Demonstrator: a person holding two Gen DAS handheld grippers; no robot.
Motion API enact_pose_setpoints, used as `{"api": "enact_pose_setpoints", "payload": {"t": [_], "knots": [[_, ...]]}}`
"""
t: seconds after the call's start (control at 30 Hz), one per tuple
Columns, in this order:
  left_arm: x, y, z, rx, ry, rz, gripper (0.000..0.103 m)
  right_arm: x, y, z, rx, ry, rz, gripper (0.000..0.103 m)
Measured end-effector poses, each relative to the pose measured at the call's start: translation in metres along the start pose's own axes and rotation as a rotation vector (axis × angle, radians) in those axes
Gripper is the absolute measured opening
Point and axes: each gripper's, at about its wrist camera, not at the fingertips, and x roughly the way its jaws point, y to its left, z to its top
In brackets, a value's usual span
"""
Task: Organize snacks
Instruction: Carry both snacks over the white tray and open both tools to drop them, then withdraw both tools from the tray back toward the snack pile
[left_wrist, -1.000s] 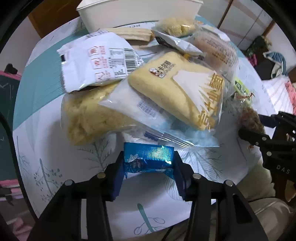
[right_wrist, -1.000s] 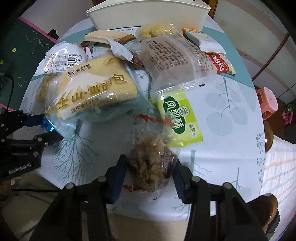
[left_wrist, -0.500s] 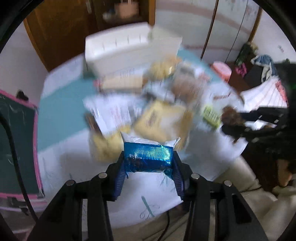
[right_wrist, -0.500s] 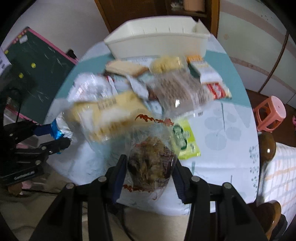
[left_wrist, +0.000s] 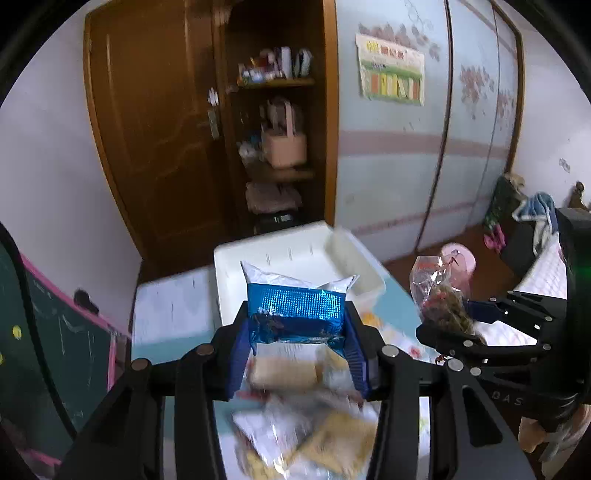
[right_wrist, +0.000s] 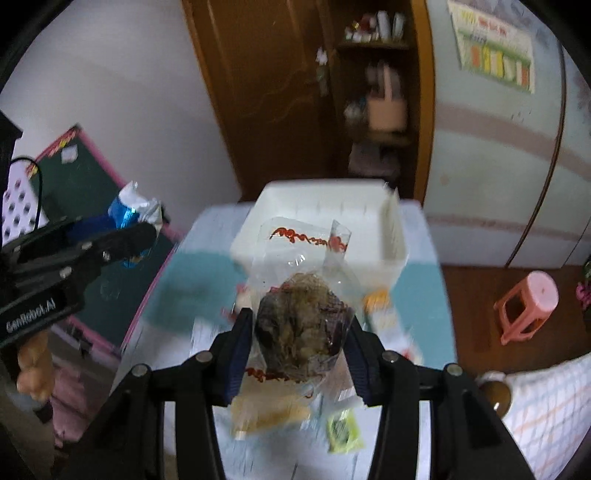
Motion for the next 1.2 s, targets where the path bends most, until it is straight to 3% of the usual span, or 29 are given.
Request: {"api": "enact_pose_setpoints", "payload": {"t": [0.23,0.43,0.57,0.67,0.83,1.03,1.2], "knots": [[0.077,0.029,0.045,-0.076,0.007,0.040,0.045,0.060,-0.022,0.074,0.063,0.007,-0.075,0.048],[0.191,0.059,0.044,-0.163,0.118,0.032,0.048,0.154,-0.042,0.103,0.120,0.112,-0.128,0.048],[0.247,0.071,0.025,-0.189,0.231,0.058,0.086,0.199,-0.049,0.097,0.140,0.175,-0.192,0.051],[0.271,0.076,0.012,-0.215,0.299,0.034,0.086,0.220,-0.055,0.089,0.184,0.189,-0.159,0.055],[0.276,0.085,-0.009,-0.274,0.332,-0.029,0.087,0.227,-0.061,0.082,0.217,0.152,-0.129,0.070],[0.247,0.086,-0.008,-0.309,0.266,-0.047,0.093,0.216,-0.064,0.076,0.244,0.145,-0.140,0.071],[0.204,0.073,0.000,-0.262,0.192,-0.027,0.094,0.191,-0.061,0.069,0.263,0.119,-0.123,0.071]]}}
